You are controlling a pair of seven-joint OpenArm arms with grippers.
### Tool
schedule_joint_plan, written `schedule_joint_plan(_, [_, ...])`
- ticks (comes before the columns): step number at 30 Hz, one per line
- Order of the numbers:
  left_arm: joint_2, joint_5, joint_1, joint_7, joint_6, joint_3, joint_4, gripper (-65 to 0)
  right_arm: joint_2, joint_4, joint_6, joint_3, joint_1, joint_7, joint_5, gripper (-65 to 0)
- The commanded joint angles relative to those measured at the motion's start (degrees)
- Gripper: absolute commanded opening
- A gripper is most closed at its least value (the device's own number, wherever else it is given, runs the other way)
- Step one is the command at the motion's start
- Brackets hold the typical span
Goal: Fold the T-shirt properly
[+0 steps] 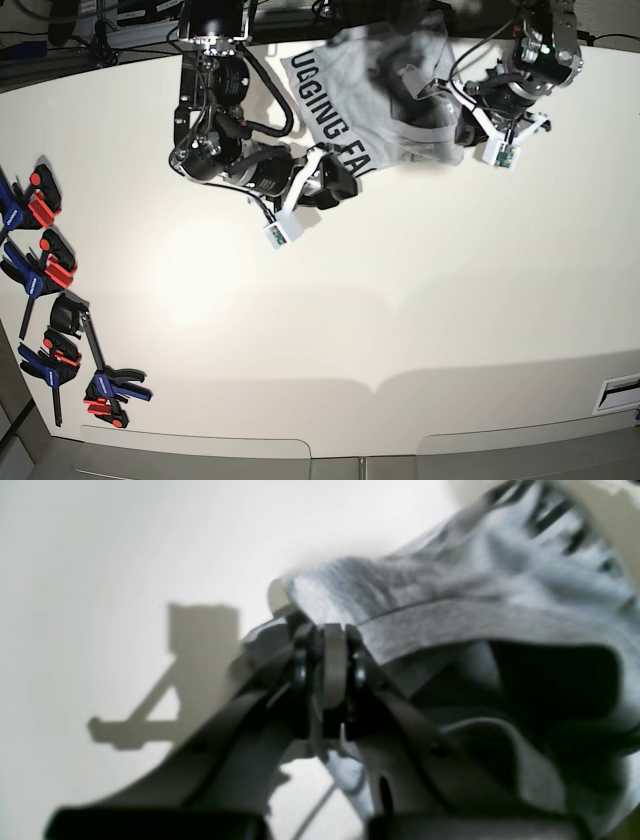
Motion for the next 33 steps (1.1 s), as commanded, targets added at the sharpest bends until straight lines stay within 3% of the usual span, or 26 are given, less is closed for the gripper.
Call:
schedule_joint_plan(1, [-0.3,0.5,-0.2,-0.8,0.0,-0.1,1.1,-65.0,-0.2,0.9,0.2,0.0,0.9,1.2,1.4,-43.8])
schedule_joint_plan(8, [-0.3,6.9,-0.2,0.0,0.1,-0.1,1.1,-65.0,-0.1,0.9,0.2,0.0,0.9,1.2,1.4,-43.8])
schedule_joint_plan(12, [-0.3,11.3,-0.2,0.0,2.2,-0.1,2.4,-65.0,-0.1,0.9,0.2,0.0,0.9,1.2,1.4,-43.8])
schedule_joint_plan(15, [-1.0,13.2,-0.1,0.0,3.3,-0.1,5.0,-47.3,-0.2,0.9,0.2,0.0,0.9,1.2,1.4,-43.8])
schedule_joint_plan(18, [-2.0,12.9,1.2,-0.6,3.3,-0.6,8.3,-44.1,-0.1,0.9,0.2,0.0,0.9,1.2,1.4,-43.8])
schedule_joint_plan(21, [-2.1,8.9,4.3,-0.3,2.7,-1.6,11.0,-44.1,-0.1,0.9,0.2,0.0,0.9,1.2,1.4,-43.8])
schedule_joint_plan(25, [-2.1,-1.4,8.5,2.3,-1.1,-1.9,12.4,-43.8,-0.2,0.9,0.2,0.0,0.9,1.7,1.5,-43.8])
schedule_joint_plan(30, [-2.1,-8.8,11.6,3.3,-1.8,-1.9,12.4,-34.7,-0.1,0.9,0.2,0.0,0.9,1.8,1.5,-43.8])
schedule_joint_plan(33, [-2.1,-10.5,13.0,3.8,-2.7,-1.9,12.4,-34.2,-0.1,0.9,0.2,0.0,0.9,1.8,1.5,-43.8])
